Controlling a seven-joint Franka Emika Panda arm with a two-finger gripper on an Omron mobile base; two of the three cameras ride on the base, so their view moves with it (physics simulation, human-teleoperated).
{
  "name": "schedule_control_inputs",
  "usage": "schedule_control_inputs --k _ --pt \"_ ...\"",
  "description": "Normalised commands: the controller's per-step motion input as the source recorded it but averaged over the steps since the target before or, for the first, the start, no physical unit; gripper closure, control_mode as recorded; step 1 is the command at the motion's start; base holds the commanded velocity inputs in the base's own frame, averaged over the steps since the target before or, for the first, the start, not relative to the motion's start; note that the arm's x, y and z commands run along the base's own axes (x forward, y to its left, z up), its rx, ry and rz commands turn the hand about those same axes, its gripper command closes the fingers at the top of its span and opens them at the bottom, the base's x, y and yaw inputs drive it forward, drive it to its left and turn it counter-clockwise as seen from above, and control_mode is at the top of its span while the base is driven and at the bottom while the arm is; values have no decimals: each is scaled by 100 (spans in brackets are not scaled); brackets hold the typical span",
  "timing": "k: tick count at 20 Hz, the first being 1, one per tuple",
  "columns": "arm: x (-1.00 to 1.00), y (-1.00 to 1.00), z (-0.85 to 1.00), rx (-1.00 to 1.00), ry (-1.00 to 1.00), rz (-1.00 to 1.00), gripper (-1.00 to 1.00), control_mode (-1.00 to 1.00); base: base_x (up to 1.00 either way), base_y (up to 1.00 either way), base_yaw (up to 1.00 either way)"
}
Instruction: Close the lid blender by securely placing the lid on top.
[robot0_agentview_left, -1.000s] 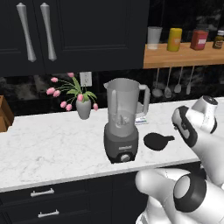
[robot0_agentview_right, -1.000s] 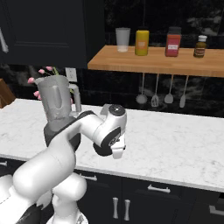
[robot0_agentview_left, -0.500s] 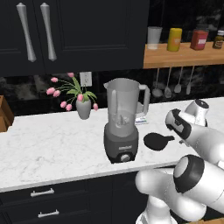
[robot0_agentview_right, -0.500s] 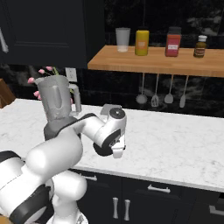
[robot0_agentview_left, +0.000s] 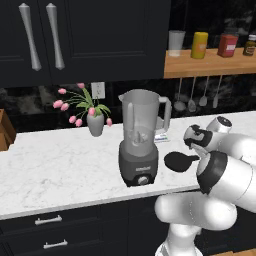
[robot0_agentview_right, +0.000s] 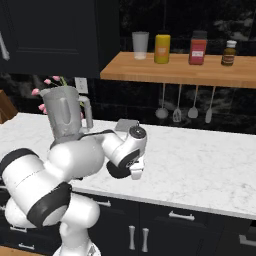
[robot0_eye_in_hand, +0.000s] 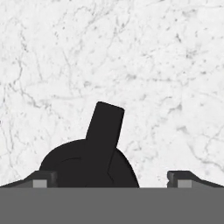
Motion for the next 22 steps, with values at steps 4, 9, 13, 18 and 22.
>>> schedule_control_inputs --k 4,9,13,18,22 --pt "28 -10 -22 4 0 0 -100 -100 0 0 0" --pt "25 -7 -22 3 0 0 -100 -100 0 0 0" --pt "24 -3 -23 2 0 1 -100 -100 0 0 0" --pt "21 0 -29 0 0 1 -100 -100 0 0 0" --pt "19 0 -31 0 0 0 -100 -100 0 0 0"
